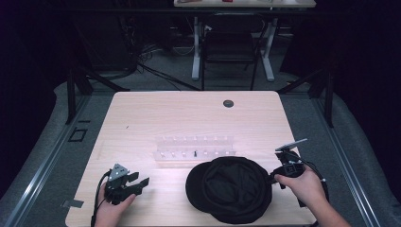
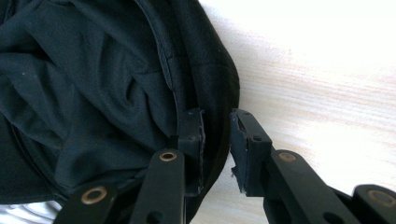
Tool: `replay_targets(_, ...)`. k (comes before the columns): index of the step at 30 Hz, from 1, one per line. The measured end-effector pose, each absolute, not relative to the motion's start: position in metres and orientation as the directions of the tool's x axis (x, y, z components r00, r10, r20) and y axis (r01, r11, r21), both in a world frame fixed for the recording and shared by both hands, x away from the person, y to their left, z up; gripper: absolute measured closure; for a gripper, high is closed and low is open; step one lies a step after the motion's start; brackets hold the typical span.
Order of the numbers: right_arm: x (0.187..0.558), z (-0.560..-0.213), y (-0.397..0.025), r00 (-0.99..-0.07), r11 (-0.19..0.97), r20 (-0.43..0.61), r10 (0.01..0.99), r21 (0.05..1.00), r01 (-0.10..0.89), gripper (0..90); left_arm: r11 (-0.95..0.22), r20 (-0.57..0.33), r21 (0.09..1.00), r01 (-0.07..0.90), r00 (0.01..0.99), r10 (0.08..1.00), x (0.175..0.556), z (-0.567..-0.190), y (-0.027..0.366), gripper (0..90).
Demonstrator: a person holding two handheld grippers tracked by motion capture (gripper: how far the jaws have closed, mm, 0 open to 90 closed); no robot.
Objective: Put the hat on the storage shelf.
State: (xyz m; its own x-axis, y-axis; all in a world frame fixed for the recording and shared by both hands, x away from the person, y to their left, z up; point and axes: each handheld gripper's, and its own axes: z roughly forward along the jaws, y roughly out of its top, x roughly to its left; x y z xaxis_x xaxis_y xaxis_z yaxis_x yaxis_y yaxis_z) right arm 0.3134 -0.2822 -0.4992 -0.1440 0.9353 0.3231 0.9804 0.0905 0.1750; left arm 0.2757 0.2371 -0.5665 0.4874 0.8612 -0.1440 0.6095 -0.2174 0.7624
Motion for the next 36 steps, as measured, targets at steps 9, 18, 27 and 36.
replay_targets(9, 0.316, -0.504, -0.283, -0.135, 0.098, 0.326, 0.936, 0.128, 0.987, 78.8, -0.218, -0.143, 0.762, 0.610, 0.487, 0.862, 0.276, -0.567, 0.237, 47.4)
replay_targets(18, 0.315, -0.503, -0.283, -0.132, 0.093, 0.341, 0.931, 0.127, 0.988, 85.9, -0.218, -0.143, 0.762, 0.610, 0.487, 0.862, 0.276, -0.567, 0.237, 47.4)
replay_targets(27, 0.313, -0.496, -0.280, -0.136, 0.093, 0.349, 0.927, 0.138, 0.986, 88.0, -0.220, -0.142, 0.760, 0.611, 0.487, 0.862, 0.276, -0.567, 0.237, 47.4)
replay_targets(36, 0.313, -0.484, -0.284, -0.137, 0.093, 0.405, 0.904, 0.127, 0.988, 88.3, -0.222, -0.142, 0.758, 0.614, 0.488, 0.861, 0.276, -0.567, 0.237, 47.4)
